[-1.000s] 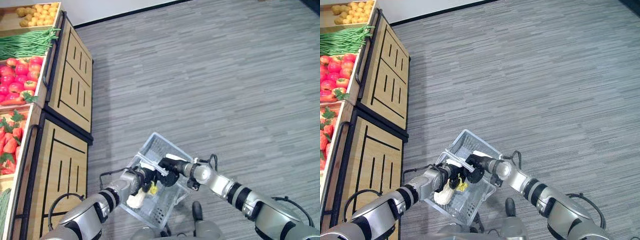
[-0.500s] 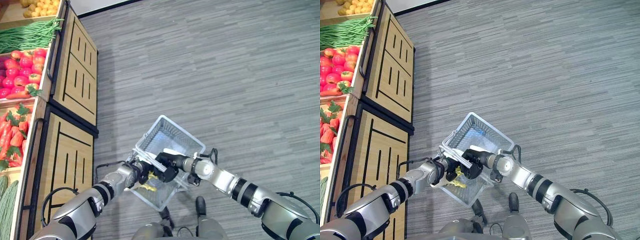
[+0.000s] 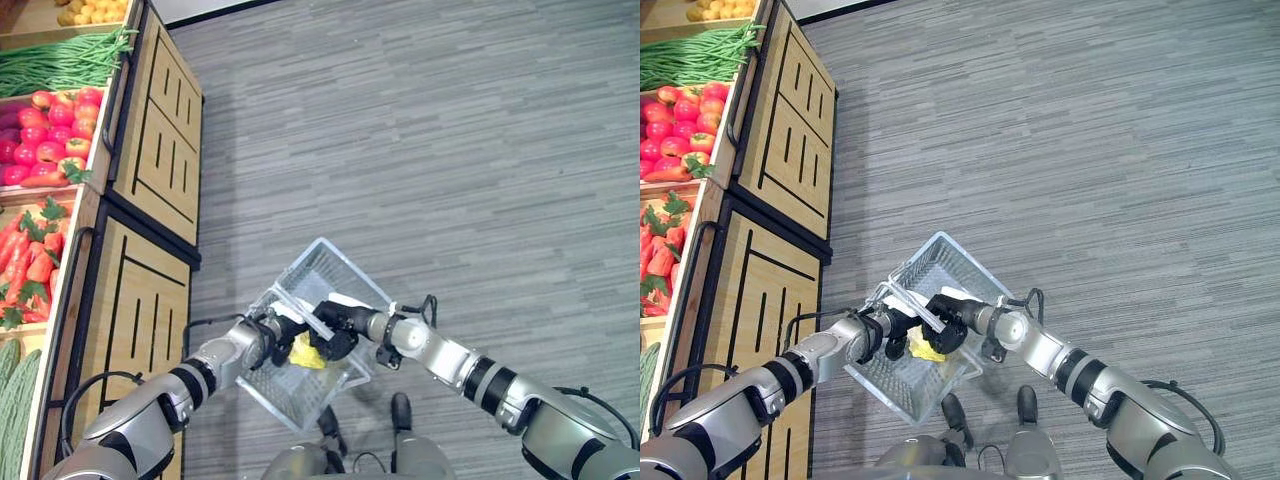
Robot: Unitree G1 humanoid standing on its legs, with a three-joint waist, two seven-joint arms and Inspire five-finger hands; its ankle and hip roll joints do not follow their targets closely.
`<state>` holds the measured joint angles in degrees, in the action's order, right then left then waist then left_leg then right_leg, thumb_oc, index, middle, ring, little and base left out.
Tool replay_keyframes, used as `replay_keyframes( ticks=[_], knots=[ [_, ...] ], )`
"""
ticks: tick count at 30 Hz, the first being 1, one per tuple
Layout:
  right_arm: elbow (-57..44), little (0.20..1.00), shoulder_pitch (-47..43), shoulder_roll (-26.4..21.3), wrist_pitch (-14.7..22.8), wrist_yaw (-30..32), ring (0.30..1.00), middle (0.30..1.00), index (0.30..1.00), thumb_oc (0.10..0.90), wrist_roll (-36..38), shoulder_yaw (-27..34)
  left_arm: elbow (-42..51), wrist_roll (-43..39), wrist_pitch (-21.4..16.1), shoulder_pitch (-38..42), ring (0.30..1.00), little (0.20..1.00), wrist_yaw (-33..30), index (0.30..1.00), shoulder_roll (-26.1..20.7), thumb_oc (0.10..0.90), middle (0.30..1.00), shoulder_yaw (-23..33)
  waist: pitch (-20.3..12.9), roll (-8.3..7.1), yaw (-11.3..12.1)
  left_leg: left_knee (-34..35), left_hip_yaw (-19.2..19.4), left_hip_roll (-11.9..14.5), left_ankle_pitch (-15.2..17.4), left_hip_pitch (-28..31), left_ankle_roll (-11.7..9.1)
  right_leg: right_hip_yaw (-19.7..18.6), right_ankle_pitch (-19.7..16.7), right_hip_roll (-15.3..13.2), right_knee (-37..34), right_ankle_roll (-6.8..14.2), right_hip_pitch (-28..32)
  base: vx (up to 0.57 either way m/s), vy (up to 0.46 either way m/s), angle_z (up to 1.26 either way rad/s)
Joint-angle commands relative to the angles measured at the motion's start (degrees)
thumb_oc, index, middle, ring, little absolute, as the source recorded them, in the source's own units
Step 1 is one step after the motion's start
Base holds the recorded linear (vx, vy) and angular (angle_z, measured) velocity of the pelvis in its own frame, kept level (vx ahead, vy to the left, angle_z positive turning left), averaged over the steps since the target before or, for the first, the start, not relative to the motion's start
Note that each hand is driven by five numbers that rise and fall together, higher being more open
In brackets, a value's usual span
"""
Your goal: Get the vegetables into the basket
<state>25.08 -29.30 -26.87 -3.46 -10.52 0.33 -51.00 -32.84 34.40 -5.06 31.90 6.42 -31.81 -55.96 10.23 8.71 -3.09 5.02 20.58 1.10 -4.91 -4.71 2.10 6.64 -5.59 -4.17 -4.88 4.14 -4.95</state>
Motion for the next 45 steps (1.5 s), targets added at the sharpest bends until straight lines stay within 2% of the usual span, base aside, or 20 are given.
replay_keyframes(
  ticks=[1, 4, 6, 14, 15, 16, 17, 19, 23, 26, 32, 35, 37, 45],
  knots=[
    [-1.8, 0.3, -1.1, 7.1, 5.9, 1.6, 0.3, 0.3, 0.3, 0.4, -9.1, 1.5, 3.5, -7.9, -2.0, 12.2, 1.0, 1.0, -2.7, 1.0, 3.7, 0.9, 1.0, 3.4, -0.8, -0.77, 1.0, 0.0, -1.8, -0.6, 6.5, 5.9, -3.3, 2.8, 3.7, -2.2, 2.1, 2.1, 0.9, 0.0, 0.044, 0.04],
    [0.9, 0.3, 1.7, 5.7, 5.4, 4.2, 0.3, 0.3, 0.3, 0.4, -12.0, 4.7, 1.4, -8.6, -1.2, 8.8, 1.0, 1.0, -3.5, 1.0, 5.3, 0.9, 1.0, 5.5, -1.2, -0.91, 0.9, 0.0, -2.2, -0.6, 6.7, 6.6, -3.2, 3.2, 4.0, -2.2, 2.1, 2.1, 1.7, -0.01, 0.033, 0.09],
    [6.8, 0.3, 5.5, 4.0, 4.9, 7.4, 0.3, 0.3, 0.3, 0.4, -13.5, 10.6, -3.9, -6.9, -0.8, -0.2, 1.0, 1.0, -2.3, 1.0, 5.8, 0.9, 1.0, 8.0, -2.3, -1.64, 1.2, 0.0, -2.6, -0.5, 7.3, 8.0, -3.1, 3.6, 4.8, -2.0, 2.4, 2.0, 3.2, -0.01, 0.03, 0.12],
    [18.4, 0.3, 10.2, 2.5, 3.6, 11.6, 0.3, 0.3, 0.3, 0.4, -12.5, 19.5, -15.6, -6.3, 0.2, -10.6, 1.0, 1.0, -3.4, 1.0, 9.5, 0.9, 1.0, 13.1, -4.2, -3.13, 1.8, 0.0, -3.3, -0.5, 8.1, 10.6, -2.8, 4.0, 6.0, -1.7, 2.7, 1.7, 5.9, 0.0, 0.026, 0.06],
    [19.6, 0.3, 11.3, 2.3, 3.5, 12.3, 0.3, 0.3, 0.3, 0.4, -11.9, 20.7, -17.0, -6.9, 0.2, -11.9, 1.0, 1.0, -3.7, 1.0, 10.5, 0.9, 1.0, 13.9, -4.5, -3.37, 1.9, 0.0, -3.3, -0.5, 8.2, 10.9, -2.8, 4.0, 6.1, -1.6, 2.7, 1.7, 6.3, 0.0, 0.025, 0.07],
    [22.8, 0.3, 11.1, 3.2, 3.4, 13.8, 0.3, 0.3, 0.3, 0.4, -11.8, 21.1, -21.1, -5.5, 1.8, -12.4, 1.0, 1.0, -4.8, 1.0, 16.3, 0.9, 1.0, 12.0, -4.5, -3.82, 1.7, 0.0, -3.5, -0.5, 8.5, 11.4, -2.6, 4.2, 6.6, -1.7, 3.0, 1.7, 6.6, -0.01, 0.022, 0.03],
    [24.3, 0.3, 11.5, 3.5, 3.3, 13.7, 0.3, 0.3, 0.3, 0.4, -11.1, 21.9, -19.1, -6.4, 1.5, -11.0, 1.0, 1.0, -4.4, 1.0, 16.7, 0.9, 1.0, 12.4, -4.6, -3.98, 1.7, 0.0, -3.5, -0.5, 8.4, 11.3, -2.6, 4.1, 6.4, -1.6, 2.8, 1.6, 6.6, -0.03, 0.033, 0.07],
    [27.6, 0.3, 15.1, 1.3, 1.9, 14.0, 0.3, 0.3, 0.3, 0.4, -9.6, 26.6, -15.2, -12.1, 2.3, -11.9, 1.0, 1.0, -5.1, 1.0, 12.8, 0.9, 1.0, 18.6, -5.0, -4.47, 2.0, 0.0, -4.0, -0.6, 8.6, 11.8, -2.4, 4.3, 6.6, -1.6, 3.0, 1.7, 7.2, -0.02, 0.038, 0.04],
    [30.3, 0.3, 18.0, 0.6, 1.3, 13.4, 0.3, 0.3, 0.3, 0.4, -9.0, 30.1, -12.3, -14.8, 2.8, -15.0, 1.0, 1.0, -4.6, 1.0, 10.3, 0.9, 1.0, 22.4, -5.4, -4.92, 2.2, 0.0, -4.2, -0.7, 8.7, 11.9, -2.3, 4.7, 6.4, -1.7, 2.9, 1.8, 7.5, 0.0, 0.036, 0.02],
    [37.6, 0.3, 20.8, 1.5, 1.0, 13.2, 0.3, 0.3, 0.3, 0.4, -7.5, 33.3, -20.6, -17.8, 4.0, -17.9, 1.0, 1.0, -6.7, 1.0, 11.8, 0.9, 1.0, 28.1, -5.6, -5.75, 2.3, 0.0, -4.1, -0.8, 8.9, 12.1, -2.1, 4.5, 6.5, -1.8, 3.3, 2.0, 7.5, 0.0, 0.032, -0.04],
    [45.0, 0.3, 23.6, 4.4, 1.7, 14.5, 0.3, 0.3, 0.3, 0.4, -4.3, 36.4, -36.1, -19.9, 5.2, -19.6, 1.0, 1.0, -10.2, 1.0, 15.4, 0.9, 1.0, 34.1, -6.1, -6.66, 2.0, 0.0, -3.7, -0.8, 9.2, 12.5, -2.0, 3.9, 6.4, -1.6, 3.3, 1.8, 7.5, 0.01, 0.004, -0.02],
    [46.5, 0.3, 24.9, 5.2, 2.1, 15.0, 0.3, 0.3, 0.3, 0.4, -3.3, 37.3, -39.2, -21.1, 5.6, -20.8, 1.0, 1.0, -11.2, 1.0, 15.6, 0.9, 1.0, 36.9, -6.3, -6.87, 2.1, 0.0, -3.3, -0.8, 9.2, 12.5, -2.1, 3.6, 6.3, -1.5, 3.0, 1.8, 7.5, 0.02, -0.005, -0.04],
    [47.5, 0.3, 27.1, 6.4, 2.5, 15.6, 0.3, 0.3, 0.3, 0.4, -1.7, 38.9, -42.6, -22.9, 6.4, -23.3, 1.0, 1.0, -12.2, 1.0, 15.8, 0.9, 1.0, 41.3, -6.5, -7.06, 2.0, 0.0, -3.0, -0.7, 9.3, 12.8, -2.2, 3.4, 6.3, -1.4, 2.7, 1.7, 7.7, 0.01, -0.006, -0.06],
    [50.0, 0.3, 30.3, 8.6, 2.7, 15.5, 0.3, 0.3, 0.3, 0.4, 1.1, 41.0, -43.5, -24.6, 6.4, -26.9, 1.0, 1.0, -12.8, 1.0, 16.6, 0.9, 1.0, 44.5, -6.4, -7.24, 2.3, 0.0, -3.1, -1.2, 9.2, 11.4, -2.0, 3.4, 4.9, -1.5, 1.6, 2.2, 6.8, -0.02, 0.018, -0.09]
  ],
)
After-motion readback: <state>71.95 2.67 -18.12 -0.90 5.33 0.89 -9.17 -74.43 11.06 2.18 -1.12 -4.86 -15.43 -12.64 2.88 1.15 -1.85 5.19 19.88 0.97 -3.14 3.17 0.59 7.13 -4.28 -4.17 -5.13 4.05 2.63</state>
